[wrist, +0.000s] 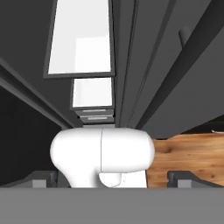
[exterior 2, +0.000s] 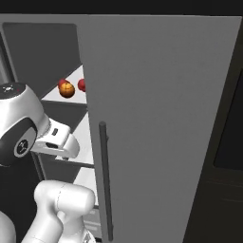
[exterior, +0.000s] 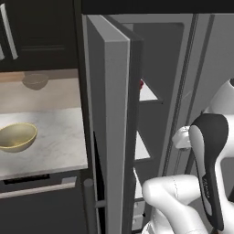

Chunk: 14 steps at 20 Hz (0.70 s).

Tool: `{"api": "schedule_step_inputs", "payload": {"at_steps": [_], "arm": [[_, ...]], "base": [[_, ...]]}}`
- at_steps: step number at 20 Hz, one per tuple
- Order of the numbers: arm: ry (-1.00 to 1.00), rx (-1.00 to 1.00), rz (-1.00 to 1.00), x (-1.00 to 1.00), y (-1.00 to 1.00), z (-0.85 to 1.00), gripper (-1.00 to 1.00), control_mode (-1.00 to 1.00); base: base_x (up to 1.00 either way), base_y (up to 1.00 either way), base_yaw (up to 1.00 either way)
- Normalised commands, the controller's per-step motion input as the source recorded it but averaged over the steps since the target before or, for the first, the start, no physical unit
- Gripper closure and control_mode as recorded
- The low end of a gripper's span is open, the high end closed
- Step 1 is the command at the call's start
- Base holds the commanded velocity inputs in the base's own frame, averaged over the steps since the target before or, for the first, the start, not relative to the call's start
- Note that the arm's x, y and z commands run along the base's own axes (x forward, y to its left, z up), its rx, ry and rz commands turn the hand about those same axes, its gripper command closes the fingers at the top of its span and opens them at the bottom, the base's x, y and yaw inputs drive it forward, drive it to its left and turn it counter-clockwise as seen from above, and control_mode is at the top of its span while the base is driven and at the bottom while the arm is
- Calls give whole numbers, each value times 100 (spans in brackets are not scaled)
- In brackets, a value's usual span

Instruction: Take the bell pepper, bell pepper, and orange from the freezer and place them in the bowl on the counter.

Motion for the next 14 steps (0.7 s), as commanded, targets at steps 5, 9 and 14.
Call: {"api": "schedule_step_inputs", "payload": {"at_steps": [5, 9, 14], "arm": [[0, 0, 0, 0, 0, 0, -100, 100], [0, 0, 0, 0, 0, 0, -100, 100], [0, 0, 0, 0, 0, 0, -100, 100]], "base": [[44, 24, 19], [39, 42, 22], [28, 68, 20]]}}
